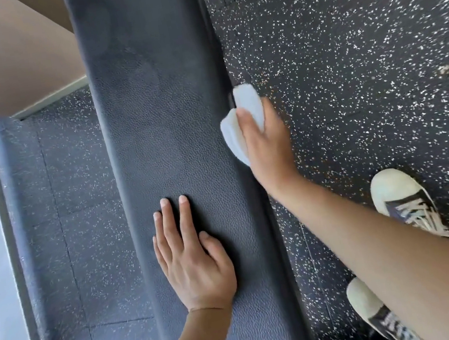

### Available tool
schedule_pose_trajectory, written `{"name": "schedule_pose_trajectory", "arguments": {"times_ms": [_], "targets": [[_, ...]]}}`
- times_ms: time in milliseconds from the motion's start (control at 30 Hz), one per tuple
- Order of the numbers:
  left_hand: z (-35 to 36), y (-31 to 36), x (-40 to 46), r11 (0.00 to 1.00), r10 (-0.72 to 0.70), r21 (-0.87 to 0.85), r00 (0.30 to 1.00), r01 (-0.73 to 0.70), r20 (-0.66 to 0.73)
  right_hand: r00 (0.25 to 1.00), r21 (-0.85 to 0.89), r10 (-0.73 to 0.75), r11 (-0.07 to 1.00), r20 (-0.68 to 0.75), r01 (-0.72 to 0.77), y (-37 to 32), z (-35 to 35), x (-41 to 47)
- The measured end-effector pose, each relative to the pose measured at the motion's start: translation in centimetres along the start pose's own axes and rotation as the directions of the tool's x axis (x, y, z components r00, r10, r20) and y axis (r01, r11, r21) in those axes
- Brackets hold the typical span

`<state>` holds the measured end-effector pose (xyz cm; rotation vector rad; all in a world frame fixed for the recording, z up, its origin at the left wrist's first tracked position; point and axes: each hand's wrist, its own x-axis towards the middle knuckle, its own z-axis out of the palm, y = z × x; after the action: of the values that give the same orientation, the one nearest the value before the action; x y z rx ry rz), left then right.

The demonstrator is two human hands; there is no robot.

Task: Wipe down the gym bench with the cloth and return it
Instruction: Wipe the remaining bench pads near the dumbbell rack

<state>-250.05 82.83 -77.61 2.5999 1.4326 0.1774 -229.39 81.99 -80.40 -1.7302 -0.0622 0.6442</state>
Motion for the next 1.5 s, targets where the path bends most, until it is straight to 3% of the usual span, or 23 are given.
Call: {"name": "schedule_pose_trajectory", "arguments": {"times_ms": [267, 400, 633, 967, 1100, 1300, 1367, 1500], "targets": [[0.0, 0.1, -0.3, 1.000, -0.019, 0.000, 1.000, 0.019, -0.005, 0.972, -0.078, 0.167, 0.985, 0.166, -0.156, 6.9, -8.3, -19.9], [0.1, -0.1, -0.3, 1.000, -0.009, 0.000, 1.000, 0.009, -0.019, 0.970, -0.057, 0.206, 0.978, 0.130, -0.200, 6.5, -7.1, -17.4], [0.3, -0.1, -0.4, 1.000, -0.007, -0.012, 0.999, 0.007, -0.049, 0.992, -0.005, 0.124, 0.992, 0.016, -0.123, 4.0, -2.8, -6.7], [0.2, 0.1, -0.5, 0.999, -0.010, -0.040, 0.998, 0.007, -0.065, 0.969, -0.107, 0.217, 0.973, 0.121, -0.205, 9.7, -10.1, -26.8], [0.2, 0.0, -0.6, 0.999, -0.009, -0.046, 0.997, 0.005, -0.078, 0.955, -0.081, 0.281, 0.958, 0.097, -0.274, 9.4, -9.1, -24.4], [0.3, -0.2, -0.6, 0.999, -0.007, -0.053, 0.996, 0.002, -0.086, 0.975, 0.039, 0.220, 0.975, -0.028, -0.219, 5.8, -4.9, -15.1], [0.3, -0.3, -0.7, 0.998, -0.010, -0.058, 0.996, 0.005, -0.088, 0.979, 0.055, 0.203, 0.978, -0.031, -0.201, 6.4, -5.4, -16.8], [0.3, -0.3, -0.8, 0.997, -0.021, -0.074, 0.997, 0.016, -0.080, 0.953, 0.014, 0.301, 0.953, 0.020, -0.301, 10.3, -8.6, -25.1]]}}
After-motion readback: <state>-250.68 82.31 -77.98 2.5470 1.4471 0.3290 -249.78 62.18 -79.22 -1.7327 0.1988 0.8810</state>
